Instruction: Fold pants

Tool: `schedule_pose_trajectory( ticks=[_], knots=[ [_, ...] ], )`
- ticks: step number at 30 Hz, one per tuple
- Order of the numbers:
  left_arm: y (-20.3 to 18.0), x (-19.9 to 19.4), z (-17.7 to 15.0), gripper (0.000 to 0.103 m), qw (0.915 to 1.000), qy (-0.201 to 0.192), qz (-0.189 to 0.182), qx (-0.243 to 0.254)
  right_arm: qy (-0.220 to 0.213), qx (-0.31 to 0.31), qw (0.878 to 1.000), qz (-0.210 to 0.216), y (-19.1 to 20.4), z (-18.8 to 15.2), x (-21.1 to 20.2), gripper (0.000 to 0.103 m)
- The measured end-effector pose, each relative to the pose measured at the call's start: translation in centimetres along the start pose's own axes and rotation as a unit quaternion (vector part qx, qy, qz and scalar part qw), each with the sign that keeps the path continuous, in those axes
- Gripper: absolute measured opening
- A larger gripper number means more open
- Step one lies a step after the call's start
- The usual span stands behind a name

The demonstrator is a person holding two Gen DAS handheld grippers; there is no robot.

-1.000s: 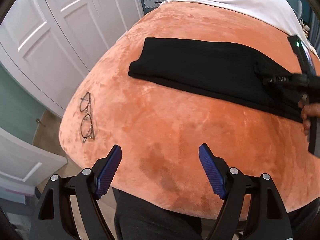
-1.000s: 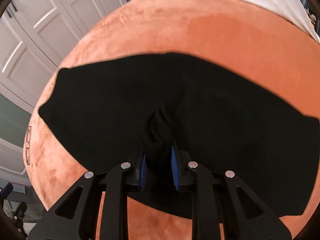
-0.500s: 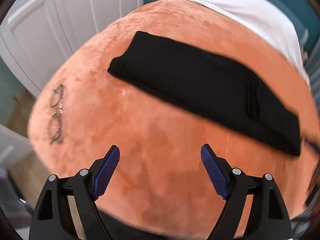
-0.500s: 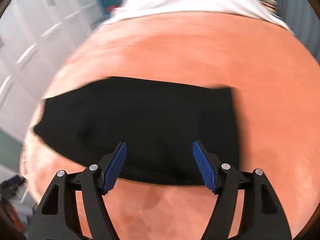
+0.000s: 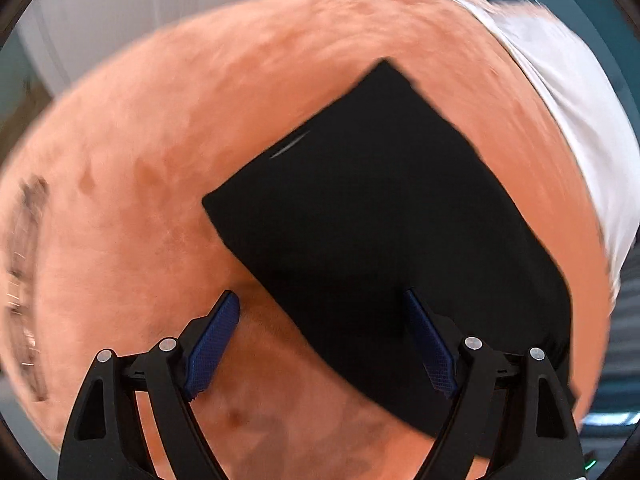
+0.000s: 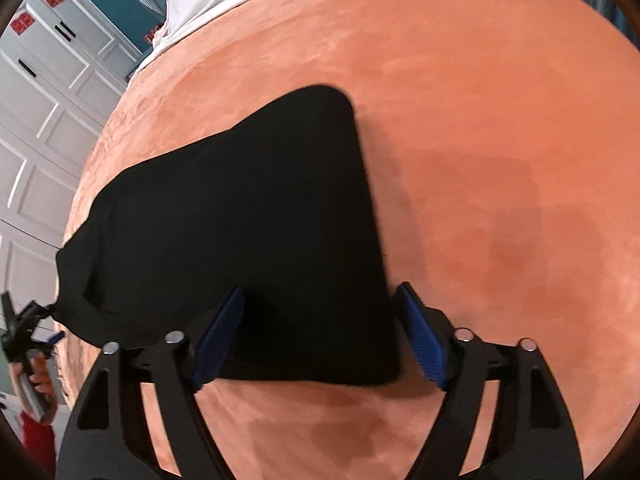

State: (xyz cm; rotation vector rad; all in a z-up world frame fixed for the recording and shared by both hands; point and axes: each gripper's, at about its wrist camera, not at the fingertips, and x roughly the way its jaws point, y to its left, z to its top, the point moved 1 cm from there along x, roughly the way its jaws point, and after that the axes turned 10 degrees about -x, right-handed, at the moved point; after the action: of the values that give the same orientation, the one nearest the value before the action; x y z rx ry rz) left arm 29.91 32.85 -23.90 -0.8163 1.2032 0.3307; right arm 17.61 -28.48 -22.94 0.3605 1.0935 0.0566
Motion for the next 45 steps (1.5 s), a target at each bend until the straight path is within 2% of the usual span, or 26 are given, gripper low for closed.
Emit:
schedule_pose_trajectory(
  ticks=[2, 4, 5, 6, 7, 8, 9, 12, 17, 20, 23, 27, 29, 30, 32, 35, 36, 37, 38, 40, 41, 43, 45],
  knots=[
    [0.4, -0.1, 0.5, 0.083, 0.9993, -0.015, -0.026, -0.023, -0.005, 0.010, 1.000, 0.001, 0.1, 0.2, 0.3, 0.082],
    [0.2, 0.0, 0.7, 0.079, 0.9990, -0.019, -0.029, -0.028, -0.015, 0.023, 1.000, 0.005, 0.2, 0.2, 0.4, 0.080],
    [0.0, -0.1, 0.7, 0.062, 0.9990, -0.024, -0.026, -0.027, -0.018, 0.031, 0.999, 0.006, 0.1, 0.3, 0.5, 0.069],
    [-0.2, -0.3, 0.6, 0.040, 0.9989, -0.022, -0.035, -0.021, -0.018, 0.045, 0.999, 0.010, -0.3, 0.4, 0.5, 0.058],
    [-0.1, -0.4, 0.3, 0.031, 0.9987, -0.016, -0.043, -0.021, -0.018, 0.059, 0.998, 0.017, -0.6, 0.6, 0.5, 0.050],
    [-0.1, -0.9, 0.1, 0.019, 0.9983, -0.012, -0.051, -0.024, -0.016, 0.074, 0.997, 0.030, -1.0, 0.7, 0.5, 0.030],
    [-0.2, -1.4, 0.0, 0.015, 0.9979, -0.012, -0.059, -0.025, -0.013, 0.088, 0.995, 0.044, -1.4, 0.8, 0.2, 0.025],
    [-1.1, -4.1, -0.6, 0.012, 0.9978, -0.020, -0.064, -0.001, -0.018, 0.079, 0.995, 0.055, -0.8, 1.0, -1.9, 0.019],
    [-2.0, -9.0, -2.6, 0.011, 0.9959, -0.012, -0.081, 0.039, -0.029, 0.051, 0.996, 0.073, -0.4, 1.2, -7.5, 0.017],
    [-1.5, -10.8, -5.0, 0.011, 0.9948, 0.013, -0.080, 0.062, -0.031, 0.033, 0.998, 0.048, -1.4, -0.2, -11.3, 0.017],
    [-0.5, -10.5, -9.1, 0.011, 0.9926, 0.050, -0.061, 0.092, -0.014, 0.050, 0.998, 0.026, -5.3, -3.8, -14.2, 0.017],
    [2.0, -8.2, -14.4, 0.013, 0.9903, 0.088, -0.029, 0.104, 0.016, 0.077, 0.997, -0.004, -10.0, -8.7, -14.9, 0.017],
    [2.9, -7.0, -15.7, 0.017, 0.9915, 0.072, 0.000, 0.109, 0.032, 0.093, 0.995, 0.004, -12.3, -10.8, -13.3, 0.020],
    [3.1, -7.1, -16.1, 0.020, 0.9920, 0.056, 0.008, 0.113, 0.043, 0.095, 0.995, 0.007, -13.0, -11.8, -12.0, 0.027],
    [2.7, -8.0, -16.4, 0.020, 0.9915, 0.036, 0.021, 0.123, 0.023, 0.081, 0.996, -0.016, -13.0, -12.0, -12.2, 0.037],
    [1.6, -11.0, -17.2, 0.022, 0.9835, -0.023, 0.049, 0.173, -0.018, 0.027, 0.990, -0.137, -10.4, -11.1, -15.8, 0.039],
    [1.0, -12.2, -17.7, 0.027, 0.9765, -0.048, 0.071, 0.198, -0.043, -0.014, 0.983, -0.177, -8.5, -10.5, -17.3, 0.039],
    [0.7, -13.0, -18.0, 0.027, 0.9692, -0.073, 0.092, 0.217, -0.061, -0.044, 0.979, -0.189, -6.8, -10.1, -18.2, 0.040],
    [0.1, -14.0, -18.7, 0.031, 0.9575, -0.105, 0.116, 0.242, -0.076, -0.074, 0.977, -0.183, -4.9, -9.8, -18.8, 0.043],
    [-0.6, -15.4, -19.7, 0.043, 0.9440, -0.136, 0.131, 0.271, -0.088, -0.136, 0.977, -0.142, -0.3, -9.6, -18.7, 0.055],
    [-0.9, -15.9, -20.1, 0.052, 0.9414, -0.142, 0.128, 0.278, -0.081, -0.176, 0.974, -0.115, 3.0, -10.0, -17.6, 0.068],
    [-1.5, -17.1, -21.4, 0.061, 0.9416, -0.143, 0.107, 0.285, -0.072, -0.242, 0.963, -0.092, 7.6, -11.1, -15.3, 0.070],
    [-2.4, -17.6, -22.6, 0.064, 0.9426, -0.134, 0.090, 0.292, -0.054, -0.310, 0.945, -0.091, 11.9, -12.7, -12.3, 0.069]
  ],
)
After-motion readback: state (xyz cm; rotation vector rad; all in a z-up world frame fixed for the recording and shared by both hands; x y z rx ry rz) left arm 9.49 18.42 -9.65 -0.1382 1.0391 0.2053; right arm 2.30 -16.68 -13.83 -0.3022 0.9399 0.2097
